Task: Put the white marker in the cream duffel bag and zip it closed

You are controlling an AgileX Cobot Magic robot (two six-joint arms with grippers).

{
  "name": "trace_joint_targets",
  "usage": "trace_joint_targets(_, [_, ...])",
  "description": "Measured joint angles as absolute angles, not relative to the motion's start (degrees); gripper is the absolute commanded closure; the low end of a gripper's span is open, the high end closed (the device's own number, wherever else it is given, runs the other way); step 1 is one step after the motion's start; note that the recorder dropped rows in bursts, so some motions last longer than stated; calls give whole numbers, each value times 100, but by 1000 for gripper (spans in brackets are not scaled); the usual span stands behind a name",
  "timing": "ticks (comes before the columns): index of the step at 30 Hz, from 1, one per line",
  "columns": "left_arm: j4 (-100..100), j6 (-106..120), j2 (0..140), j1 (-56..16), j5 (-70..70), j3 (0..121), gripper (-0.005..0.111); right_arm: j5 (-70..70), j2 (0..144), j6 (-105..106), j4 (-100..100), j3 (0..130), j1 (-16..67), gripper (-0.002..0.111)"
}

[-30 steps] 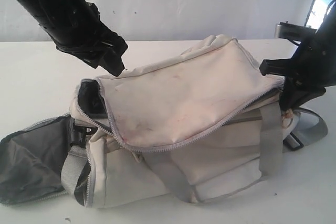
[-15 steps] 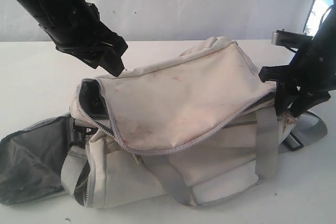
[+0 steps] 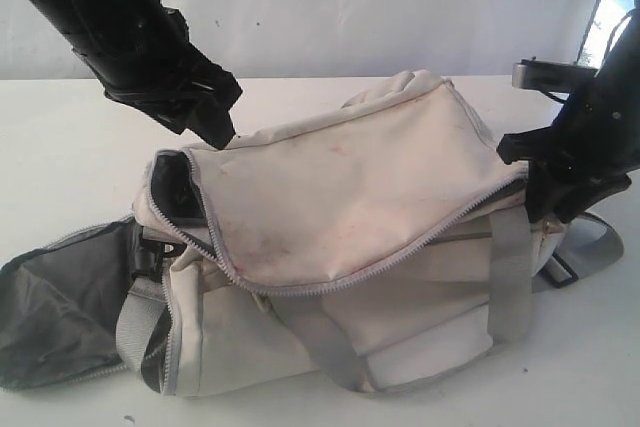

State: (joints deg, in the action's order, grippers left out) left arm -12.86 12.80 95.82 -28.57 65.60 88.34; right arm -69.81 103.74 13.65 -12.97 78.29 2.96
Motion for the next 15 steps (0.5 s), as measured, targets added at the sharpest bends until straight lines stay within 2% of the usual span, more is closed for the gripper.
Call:
trace_joint_targets(2, [-1286, 1280, 9582, -2857, 6560, 8834, 51, -6981, 10374, 1447, -1297, 7829, 296, 104])
trace_joint_targets(3, [-1286, 1280, 9582, -2857, 6560, 8834, 51, -6981, 10374, 1517, -1292, 7829, 296, 108])
trace_joint_targets(15, [-1286, 1280, 9582, -2857, 6560, 8834, 51, -6981, 10301, 1423, -1292, 7829, 296, 108])
